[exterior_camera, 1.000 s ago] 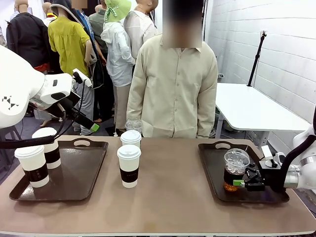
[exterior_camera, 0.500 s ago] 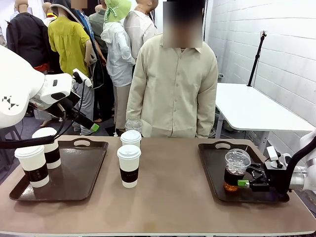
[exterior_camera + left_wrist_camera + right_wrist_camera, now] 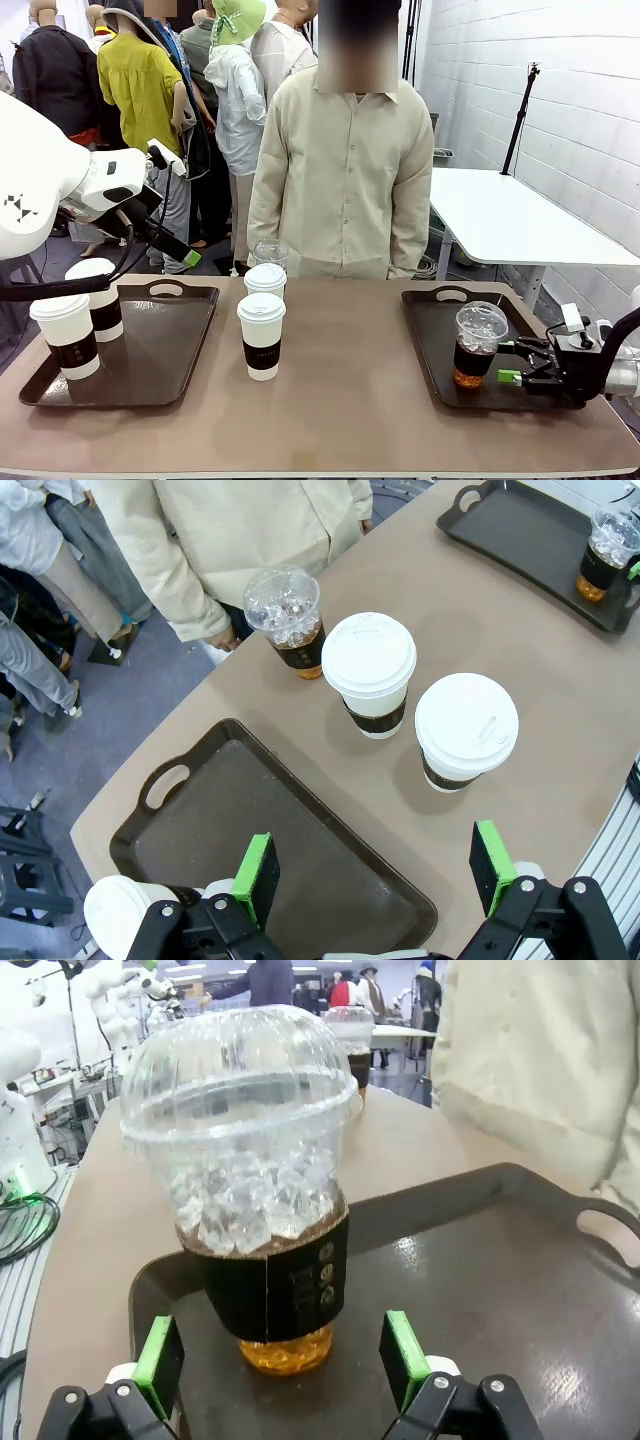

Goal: Distribute the coffee onto the tray.
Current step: Pick up one iced Americano and place it on the right Handle tray, then pick up another iced Americano from the middle of the table and place it on the right Handle tray.

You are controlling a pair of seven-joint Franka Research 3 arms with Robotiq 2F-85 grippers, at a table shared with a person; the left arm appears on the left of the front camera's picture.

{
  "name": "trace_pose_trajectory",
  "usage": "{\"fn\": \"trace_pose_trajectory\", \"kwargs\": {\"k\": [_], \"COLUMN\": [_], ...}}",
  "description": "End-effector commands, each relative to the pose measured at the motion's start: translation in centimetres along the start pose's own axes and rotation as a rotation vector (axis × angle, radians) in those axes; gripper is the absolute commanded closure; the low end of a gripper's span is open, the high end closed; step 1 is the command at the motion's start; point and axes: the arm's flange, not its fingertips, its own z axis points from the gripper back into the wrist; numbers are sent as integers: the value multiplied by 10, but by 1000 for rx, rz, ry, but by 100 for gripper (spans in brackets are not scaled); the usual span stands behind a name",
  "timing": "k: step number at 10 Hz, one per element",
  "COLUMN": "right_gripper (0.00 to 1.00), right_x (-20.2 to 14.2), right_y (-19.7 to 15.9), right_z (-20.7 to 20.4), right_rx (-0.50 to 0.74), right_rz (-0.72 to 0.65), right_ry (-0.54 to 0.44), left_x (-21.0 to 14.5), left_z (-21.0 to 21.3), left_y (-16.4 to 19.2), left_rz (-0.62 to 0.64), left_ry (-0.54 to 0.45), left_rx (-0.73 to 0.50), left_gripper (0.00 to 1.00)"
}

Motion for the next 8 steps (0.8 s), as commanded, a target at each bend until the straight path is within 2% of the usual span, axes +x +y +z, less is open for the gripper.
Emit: {"fn": "trace_pose_trajectory", "kwargs": {"k": [1,2,8], "right_gripper": [0,0,0], "right_x": [11,0,0], "right_y": [9,0,0], "right_z": [-3,0,0], "right_rx": [-111,0,0], "right_rz": [-7,0,0], "right_ry": [134,0,0], "left_x": [-1,-1,-1], "left_z": [0,0,0], "left_y": [0,0,0], "left_rz": [1,1,1], "left_ry": [4,4,4], "left_rx": [-4,-4,-4], "left_gripper": [0,0,0]}}
